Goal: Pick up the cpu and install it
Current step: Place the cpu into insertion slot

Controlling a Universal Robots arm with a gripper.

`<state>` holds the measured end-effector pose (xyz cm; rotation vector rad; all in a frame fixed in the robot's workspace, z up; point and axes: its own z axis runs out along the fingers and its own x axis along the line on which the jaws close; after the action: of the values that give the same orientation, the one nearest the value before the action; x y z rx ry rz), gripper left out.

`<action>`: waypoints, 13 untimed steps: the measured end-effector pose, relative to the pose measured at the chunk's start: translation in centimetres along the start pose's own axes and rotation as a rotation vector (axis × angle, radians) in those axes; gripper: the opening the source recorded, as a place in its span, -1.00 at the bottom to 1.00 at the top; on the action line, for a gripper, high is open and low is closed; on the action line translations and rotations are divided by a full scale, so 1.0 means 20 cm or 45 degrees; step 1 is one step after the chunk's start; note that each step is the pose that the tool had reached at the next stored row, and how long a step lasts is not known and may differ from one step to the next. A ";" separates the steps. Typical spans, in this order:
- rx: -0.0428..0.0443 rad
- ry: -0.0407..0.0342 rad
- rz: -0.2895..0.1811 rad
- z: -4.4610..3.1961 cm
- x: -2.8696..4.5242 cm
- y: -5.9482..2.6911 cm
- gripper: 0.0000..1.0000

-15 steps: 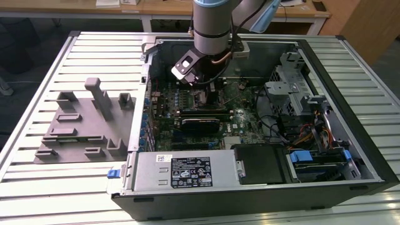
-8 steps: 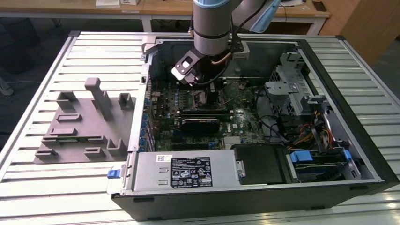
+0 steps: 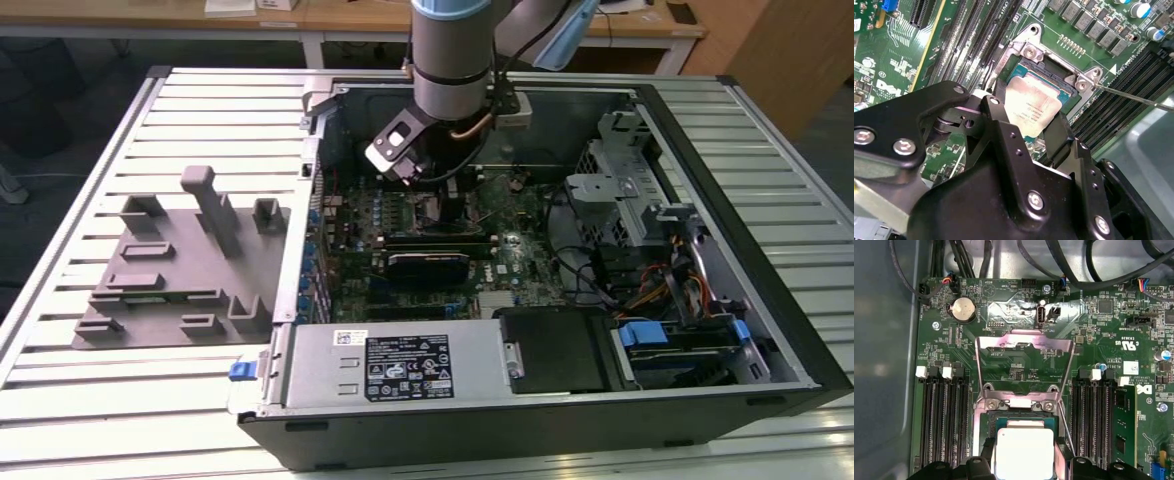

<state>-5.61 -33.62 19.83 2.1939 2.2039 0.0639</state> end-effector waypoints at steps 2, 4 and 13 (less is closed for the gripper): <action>0.000 -0.0003 0.001 0.005 0.000 -0.005 0.09; 0.000 -0.0004 0.001 0.010 0.000 -0.007 0.09; 0.001 -0.0006 0.001 0.023 0.000 -0.008 0.09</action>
<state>-5.75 -33.62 19.35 2.1949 2.2035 0.0623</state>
